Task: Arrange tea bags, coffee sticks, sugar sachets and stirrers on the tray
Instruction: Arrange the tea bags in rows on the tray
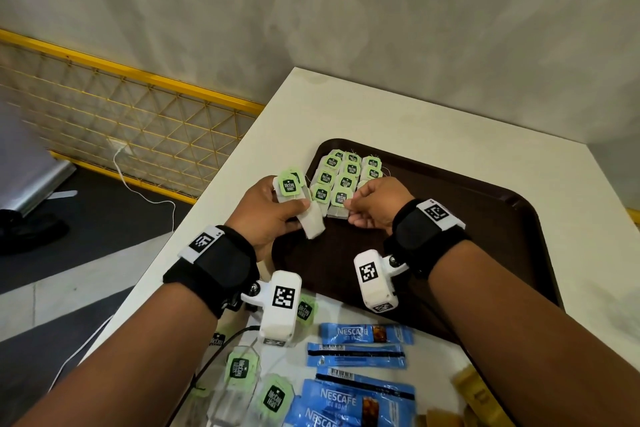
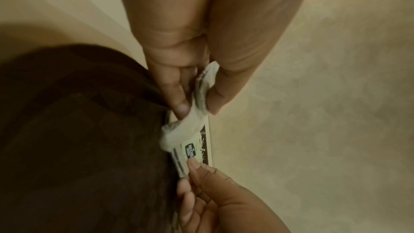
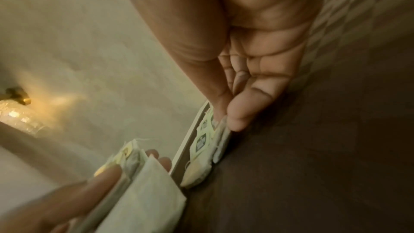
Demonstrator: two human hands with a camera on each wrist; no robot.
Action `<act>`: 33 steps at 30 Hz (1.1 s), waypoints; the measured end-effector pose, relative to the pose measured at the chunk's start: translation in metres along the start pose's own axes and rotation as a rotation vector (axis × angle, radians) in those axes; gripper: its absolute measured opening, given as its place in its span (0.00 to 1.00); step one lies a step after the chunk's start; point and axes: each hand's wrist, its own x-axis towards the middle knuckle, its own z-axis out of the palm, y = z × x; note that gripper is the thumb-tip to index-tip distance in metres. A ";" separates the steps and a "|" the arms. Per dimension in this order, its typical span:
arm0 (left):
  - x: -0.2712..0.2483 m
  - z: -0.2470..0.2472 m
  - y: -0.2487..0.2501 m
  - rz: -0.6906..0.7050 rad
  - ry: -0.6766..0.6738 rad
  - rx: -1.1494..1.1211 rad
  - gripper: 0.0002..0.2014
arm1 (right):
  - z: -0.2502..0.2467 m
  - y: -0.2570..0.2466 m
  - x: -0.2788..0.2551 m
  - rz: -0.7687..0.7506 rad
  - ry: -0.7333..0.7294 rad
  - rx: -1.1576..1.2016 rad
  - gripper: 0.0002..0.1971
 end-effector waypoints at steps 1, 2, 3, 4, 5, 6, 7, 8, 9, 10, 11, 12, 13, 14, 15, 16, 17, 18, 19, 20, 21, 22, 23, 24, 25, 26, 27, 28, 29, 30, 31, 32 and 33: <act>0.000 0.000 0.000 0.005 -0.005 -0.006 0.14 | 0.001 -0.002 0.000 0.006 0.006 -0.027 0.09; 0.000 -0.001 0.000 0.008 -0.007 -0.011 0.14 | 0.002 -0.004 -0.001 0.017 0.002 -0.054 0.10; 0.000 -0.001 -0.001 0.012 -0.007 -0.013 0.14 | 0.003 -0.006 -0.002 0.030 -0.008 -0.082 0.12; -0.001 -0.001 -0.001 0.017 -0.010 -0.015 0.14 | 0.003 -0.008 -0.004 0.030 -0.008 -0.134 0.13; -0.001 -0.001 0.000 0.020 -0.018 -0.018 0.14 | 0.004 -0.007 -0.004 0.000 0.011 -0.223 0.13; -0.002 -0.001 0.000 0.023 -0.027 -0.022 0.14 | 0.004 -0.007 -0.004 -0.066 0.048 -0.315 0.13; -0.002 0.000 0.001 0.028 -0.038 -0.021 0.12 | 0.004 -0.008 -0.006 -0.150 0.079 -0.358 0.13; -0.003 0.000 0.002 0.037 -0.048 -0.018 0.11 | 0.005 -0.009 -0.009 -0.222 0.074 -0.335 0.13; -0.003 0.000 0.003 0.045 -0.058 -0.015 0.11 | 0.007 -0.010 -0.012 -0.267 0.029 -0.277 0.13; -0.003 0.001 0.003 0.053 -0.068 -0.014 0.11 | 0.009 -0.011 -0.016 -0.295 -0.042 -0.213 0.12; -0.002 0.002 0.003 0.060 -0.073 -0.013 0.12 | 0.011 -0.012 -0.019 -0.313 -0.114 -0.172 0.11; -0.002 0.003 0.003 0.066 -0.075 -0.015 0.14 | 0.012 -0.013 -0.023 -0.321 -0.164 -0.162 0.09; -0.002 0.004 0.003 0.069 -0.077 -0.024 0.14 | 0.013 -0.013 -0.024 -0.325 -0.190 -0.168 0.08; -0.001 0.005 0.003 0.071 -0.082 -0.037 0.14 | 0.013 -0.012 -0.024 -0.324 -0.200 -0.177 0.08; -0.001 0.007 0.003 0.072 -0.090 -0.051 0.13 | 0.013 -0.011 -0.025 -0.317 -0.202 -0.179 0.09; -0.001 0.009 0.003 0.074 -0.096 -0.060 0.11 | 0.012 -0.010 -0.025 -0.309 -0.204 -0.173 0.09; -0.001 0.011 0.003 0.077 -0.107 -0.064 0.10 | 0.011 -0.008 -0.025 -0.305 -0.205 -0.163 0.09; -0.001 0.013 0.004 0.080 -0.119 -0.068 0.10 | 0.010 -0.007 -0.026 -0.310 -0.202 -0.158 0.09; -0.001 0.014 0.004 0.082 -0.129 -0.074 0.10 | 0.009 -0.006 -0.027 -0.321 -0.192 -0.160 0.09; -0.001 0.016 0.004 0.080 -0.131 -0.083 0.10 | 0.007 -0.005 -0.027 -0.334 -0.176 -0.162 0.08; -0.001 0.016 0.004 0.074 -0.121 -0.094 0.10 | 0.005 -0.004 -0.027 -0.342 -0.160 -0.160 0.08; 0.000 0.017 0.004 0.067 -0.099 -0.098 0.11 | 0.003 -0.003 -0.028 -0.344 -0.149 -0.152 0.07; 0.001 0.018 0.004 0.058 -0.068 -0.098 0.12 | 0.001 -0.002 -0.028 -0.341 -0.145 -0.140 0.07; 0.002 0.018 0.004 0.048 -0.042 -0.097 0.12 | -0.001 -0.002 -0.029 -0.336 -0.146 -0.125 0.07; 0.003 0.019 0.004 0.037 -0.025 -0.103 0.12 | -0.003 -0.002 -0.030 -0.333 -0.146 -0.111 0.07; 0.003 0.020 0.004 0.025 -0.017 -0.112 0.10 | -0.005 -0.002 -0.030 -0.332 -0.146 -0.101 0.07; 0.003 0.021 0.004 0.014 -0.014 -0.121 0.09 | -0.007 -0.002 -0.030 -0.334 -0.144 -0.095 0.07; 0.003 0.021 0.004 0.003 -0.011 -0.127 0.09 | -0.008 -0.001 -0.030 -0.337 -0.140 -0.094 0.08; 0.003 0.022 0.003 -0.009 -0.008 -0.131 0.08 | -0.009 -0.001 -0.030 -0.341 -0.136 -0.096 0.08; 0.004 0.022 0.003 -0.019 0.003 -0.131 0.08 | -0.009 0.000 -0.030 -0.348 -0.130 -0.096 0.08; 0.004 0.022 0.002 -0.026 0.017 -0.133 0.09 | -0.009 0.002 -0.030 -0.357 -0.122 -0.094 0.08; 0.004 0.022 0.002 -0.031 0.036 -0.135 0.10 | -0.010 0.002 -0.029 -0.367 -0.112 -0.090 0.09; 0.004 0.021 0.002 -0.036 0.054 -0.140 0.10 | -0.011 0.003 -0.029 -0.379 -0.102 -0.086 0.09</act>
